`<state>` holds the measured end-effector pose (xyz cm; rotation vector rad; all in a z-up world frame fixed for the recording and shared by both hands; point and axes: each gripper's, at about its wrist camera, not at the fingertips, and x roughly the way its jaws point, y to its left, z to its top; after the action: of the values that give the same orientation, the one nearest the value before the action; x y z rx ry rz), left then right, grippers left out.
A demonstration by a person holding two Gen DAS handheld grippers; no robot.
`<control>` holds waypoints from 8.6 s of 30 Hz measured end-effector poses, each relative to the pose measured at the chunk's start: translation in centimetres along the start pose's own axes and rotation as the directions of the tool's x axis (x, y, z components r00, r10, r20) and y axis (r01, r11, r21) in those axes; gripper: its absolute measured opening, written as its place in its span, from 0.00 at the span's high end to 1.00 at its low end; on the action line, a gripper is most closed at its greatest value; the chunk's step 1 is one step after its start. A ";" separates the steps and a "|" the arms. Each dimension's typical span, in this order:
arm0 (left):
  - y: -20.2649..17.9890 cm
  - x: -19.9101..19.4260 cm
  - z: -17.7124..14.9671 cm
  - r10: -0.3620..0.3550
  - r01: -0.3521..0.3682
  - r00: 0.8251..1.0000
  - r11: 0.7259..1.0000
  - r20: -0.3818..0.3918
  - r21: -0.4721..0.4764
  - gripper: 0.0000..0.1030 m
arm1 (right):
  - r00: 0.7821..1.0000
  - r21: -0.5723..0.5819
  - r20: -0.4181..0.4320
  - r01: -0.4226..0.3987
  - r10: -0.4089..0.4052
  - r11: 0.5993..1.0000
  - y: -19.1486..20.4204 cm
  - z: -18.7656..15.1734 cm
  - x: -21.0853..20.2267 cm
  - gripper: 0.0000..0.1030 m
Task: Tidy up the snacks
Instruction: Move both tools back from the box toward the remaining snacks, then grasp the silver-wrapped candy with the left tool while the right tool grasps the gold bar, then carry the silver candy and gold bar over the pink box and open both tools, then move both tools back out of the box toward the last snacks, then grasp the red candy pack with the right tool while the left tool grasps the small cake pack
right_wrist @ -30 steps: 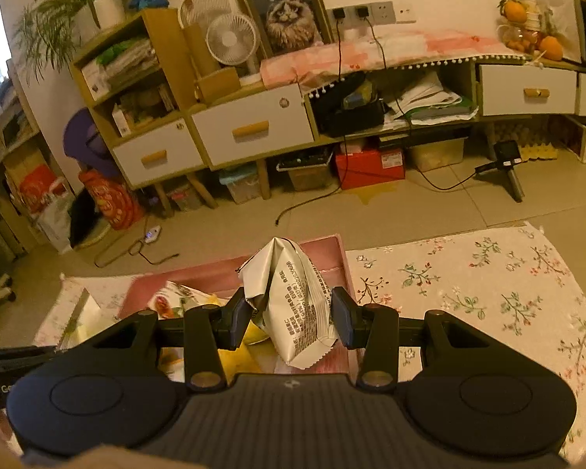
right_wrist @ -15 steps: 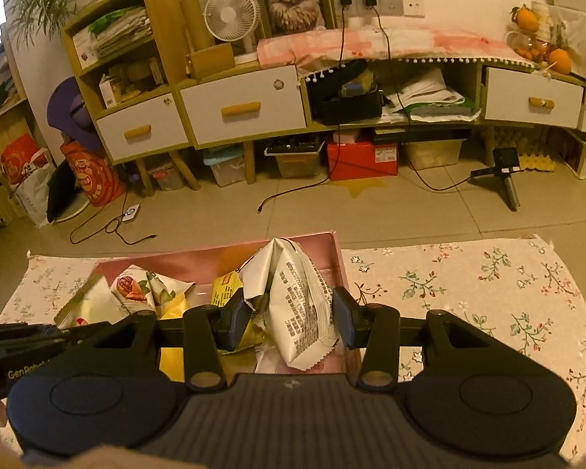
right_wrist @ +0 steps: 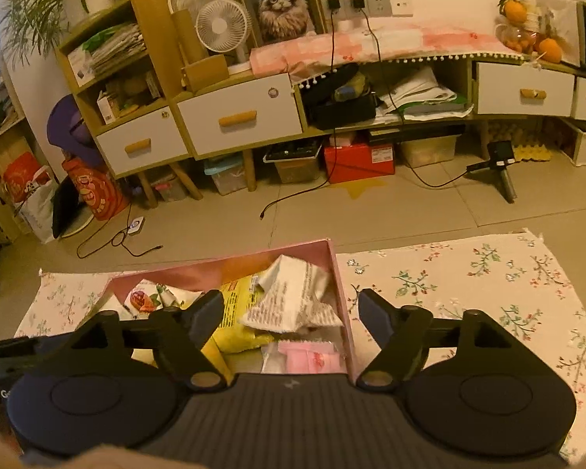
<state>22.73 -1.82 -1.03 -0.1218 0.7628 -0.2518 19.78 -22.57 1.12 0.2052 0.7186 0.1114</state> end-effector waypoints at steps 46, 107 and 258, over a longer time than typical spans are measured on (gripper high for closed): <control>-3.4 -12.3 -13.4 0.068 -0.061 0.997 0.987 -0.042 0.148 0.03 | 0.995 -0.097 -0.098 0.027 -0.036 0.995 0.8 -10.7 -10.6 0.00; -6.1 -8.7 -16.0 -0.037 0.085 0.984 0.957 -0.176 0.276 0.60 | 0.991 -0.231 -0.093 0.074 -0.098 0.970 -0.2 -11.5 -4.7 0.73; 1.8 -6.2 -15.9 0.109 -0.117 0.993 0.977 0.053 0.176 0.02 | 0.997 -0.231 -0.053 0.037 -0.051 0.972 3.4 -15.2 -3.9 0.00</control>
<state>7.67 1.33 -8.64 0.0862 0.6979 -0.2083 6.68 -17.68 -6.71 -0.0359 0.7616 0.1580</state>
